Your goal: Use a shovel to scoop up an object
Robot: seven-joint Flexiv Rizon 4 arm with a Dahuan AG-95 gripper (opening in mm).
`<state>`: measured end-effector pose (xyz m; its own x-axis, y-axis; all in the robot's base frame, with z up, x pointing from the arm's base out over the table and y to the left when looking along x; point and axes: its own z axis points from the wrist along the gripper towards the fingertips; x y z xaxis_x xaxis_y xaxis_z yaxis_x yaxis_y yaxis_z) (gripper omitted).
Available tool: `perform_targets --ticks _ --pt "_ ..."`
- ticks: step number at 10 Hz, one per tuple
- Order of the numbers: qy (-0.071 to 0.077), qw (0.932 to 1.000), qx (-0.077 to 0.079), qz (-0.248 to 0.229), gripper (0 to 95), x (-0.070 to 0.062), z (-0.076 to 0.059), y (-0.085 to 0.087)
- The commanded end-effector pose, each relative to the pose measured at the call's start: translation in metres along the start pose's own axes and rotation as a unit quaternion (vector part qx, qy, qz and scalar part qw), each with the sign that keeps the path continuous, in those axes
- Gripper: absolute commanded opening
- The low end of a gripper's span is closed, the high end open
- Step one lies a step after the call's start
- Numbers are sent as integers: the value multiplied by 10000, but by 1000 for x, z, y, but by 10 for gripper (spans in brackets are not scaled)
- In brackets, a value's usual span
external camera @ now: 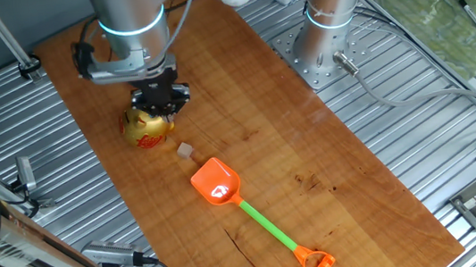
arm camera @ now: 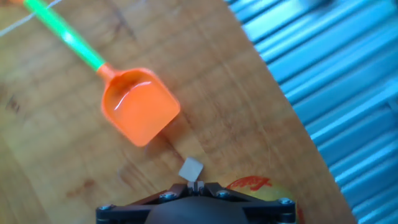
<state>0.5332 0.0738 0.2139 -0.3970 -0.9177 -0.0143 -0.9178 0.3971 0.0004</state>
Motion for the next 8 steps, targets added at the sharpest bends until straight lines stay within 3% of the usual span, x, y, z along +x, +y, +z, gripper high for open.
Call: perform_targets --ticks 1,2,4,6,8 --pt "70 9996 14 -271 0 0 0 1" --pt "21 9999 10 -151 0 0 0 1" --pt "-178 9983 17 -552 0 0 0 1" --pt "-162 9941 134 -1065 0 0 0 1" --pt "-183 9857 128 -1669 0 0 0 1"
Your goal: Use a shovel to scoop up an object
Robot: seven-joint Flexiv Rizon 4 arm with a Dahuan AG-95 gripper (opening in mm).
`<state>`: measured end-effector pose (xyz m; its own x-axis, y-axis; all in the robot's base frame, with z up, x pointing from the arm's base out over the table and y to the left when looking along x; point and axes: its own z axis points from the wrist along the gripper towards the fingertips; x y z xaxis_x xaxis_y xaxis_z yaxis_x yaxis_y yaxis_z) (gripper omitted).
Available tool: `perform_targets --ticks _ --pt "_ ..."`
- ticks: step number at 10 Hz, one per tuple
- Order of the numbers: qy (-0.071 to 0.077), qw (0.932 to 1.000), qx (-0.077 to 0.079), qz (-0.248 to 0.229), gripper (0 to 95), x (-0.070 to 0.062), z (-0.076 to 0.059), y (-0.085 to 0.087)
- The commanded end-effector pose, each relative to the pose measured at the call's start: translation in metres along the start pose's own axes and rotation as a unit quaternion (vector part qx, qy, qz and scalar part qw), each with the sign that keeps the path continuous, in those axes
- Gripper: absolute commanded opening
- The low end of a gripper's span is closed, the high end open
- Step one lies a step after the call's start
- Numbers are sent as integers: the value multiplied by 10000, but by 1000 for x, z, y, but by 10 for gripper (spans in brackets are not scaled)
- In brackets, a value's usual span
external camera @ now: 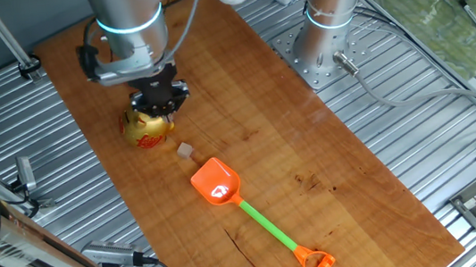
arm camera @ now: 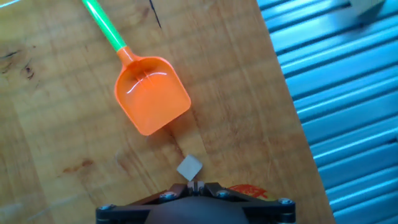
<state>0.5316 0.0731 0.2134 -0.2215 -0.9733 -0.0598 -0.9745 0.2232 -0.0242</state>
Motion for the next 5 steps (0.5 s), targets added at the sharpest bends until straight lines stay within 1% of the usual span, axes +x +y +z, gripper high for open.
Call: perform_targets --ticks 1,2,4,5 --pt "73 9967 -3 -802 0 -1 0 -1" --pt "96 9961 -3 -879 0 -4 0 0" --pt "98 9945 8 -1045 0 -9 0 0" --pt "98 9945 31 -1045 0 -9 0 0"
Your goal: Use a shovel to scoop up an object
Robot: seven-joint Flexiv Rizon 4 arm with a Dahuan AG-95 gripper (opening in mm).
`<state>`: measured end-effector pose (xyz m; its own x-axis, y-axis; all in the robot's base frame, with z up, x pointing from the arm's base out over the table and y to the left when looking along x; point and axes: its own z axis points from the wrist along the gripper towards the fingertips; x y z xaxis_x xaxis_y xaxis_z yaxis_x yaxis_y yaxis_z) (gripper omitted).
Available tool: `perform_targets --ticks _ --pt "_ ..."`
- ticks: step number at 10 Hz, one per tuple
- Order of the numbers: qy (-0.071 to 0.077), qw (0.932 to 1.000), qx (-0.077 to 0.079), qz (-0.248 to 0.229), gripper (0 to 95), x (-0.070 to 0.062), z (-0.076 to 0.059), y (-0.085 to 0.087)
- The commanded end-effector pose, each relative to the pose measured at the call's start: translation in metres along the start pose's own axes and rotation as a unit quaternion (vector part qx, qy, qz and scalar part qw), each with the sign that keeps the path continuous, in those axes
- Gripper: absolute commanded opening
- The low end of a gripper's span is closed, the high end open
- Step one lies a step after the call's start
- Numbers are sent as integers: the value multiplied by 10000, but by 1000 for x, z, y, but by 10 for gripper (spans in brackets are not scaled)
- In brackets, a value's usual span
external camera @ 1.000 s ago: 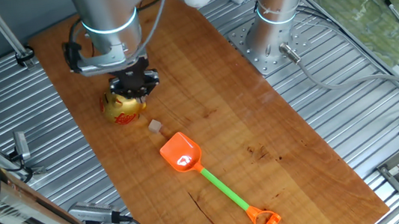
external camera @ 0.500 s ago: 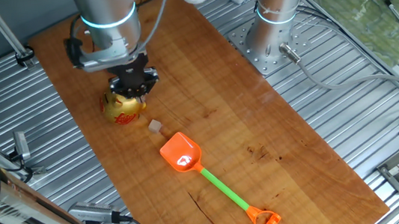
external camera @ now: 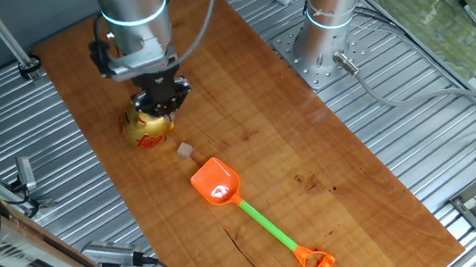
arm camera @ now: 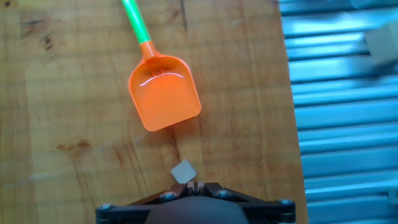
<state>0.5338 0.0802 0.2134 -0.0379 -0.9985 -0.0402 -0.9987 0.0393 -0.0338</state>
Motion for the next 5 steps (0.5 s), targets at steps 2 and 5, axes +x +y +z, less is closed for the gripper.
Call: perform_targets --ticks 2,5 --pt "-72 9995 14 -314 0 -8 0 0" --pt "34 9981 -95 -608 0 -41 -12 5"
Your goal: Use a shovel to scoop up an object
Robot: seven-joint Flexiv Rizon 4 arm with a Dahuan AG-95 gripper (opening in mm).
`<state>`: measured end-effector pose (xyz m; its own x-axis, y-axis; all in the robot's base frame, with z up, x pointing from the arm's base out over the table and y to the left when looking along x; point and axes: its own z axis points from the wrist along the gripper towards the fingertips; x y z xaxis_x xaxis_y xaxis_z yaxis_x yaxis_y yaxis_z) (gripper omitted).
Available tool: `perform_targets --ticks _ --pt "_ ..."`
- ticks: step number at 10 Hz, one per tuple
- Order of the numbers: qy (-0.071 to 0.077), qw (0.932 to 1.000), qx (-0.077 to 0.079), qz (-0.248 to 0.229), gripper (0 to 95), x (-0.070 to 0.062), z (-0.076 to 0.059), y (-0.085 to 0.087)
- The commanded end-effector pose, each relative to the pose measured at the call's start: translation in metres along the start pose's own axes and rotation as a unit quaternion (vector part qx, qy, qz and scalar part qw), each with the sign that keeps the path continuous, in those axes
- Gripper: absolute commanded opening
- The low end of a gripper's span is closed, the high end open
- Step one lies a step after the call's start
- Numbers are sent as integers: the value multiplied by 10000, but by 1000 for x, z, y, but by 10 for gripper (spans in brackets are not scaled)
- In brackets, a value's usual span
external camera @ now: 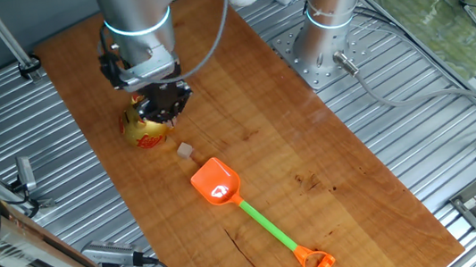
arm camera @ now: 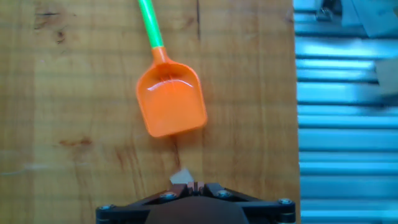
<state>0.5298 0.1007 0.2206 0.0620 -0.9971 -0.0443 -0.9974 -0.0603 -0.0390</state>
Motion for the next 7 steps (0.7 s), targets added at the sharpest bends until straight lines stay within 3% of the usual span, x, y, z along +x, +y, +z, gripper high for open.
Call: perform_targets --ticks 1,2,3,4,7 --pt "66 9997 -151 -165 0 -34 -6 -1" --pt "44 9996 -195 -190 0 -50 -7 0" --pt "48 9996 -197 -198 0 -54 -8 0" --pt "109 9995 -205 -226 0 -77 -10 3" --pt "349 9992 -57 -191 0 -122 -6 22"
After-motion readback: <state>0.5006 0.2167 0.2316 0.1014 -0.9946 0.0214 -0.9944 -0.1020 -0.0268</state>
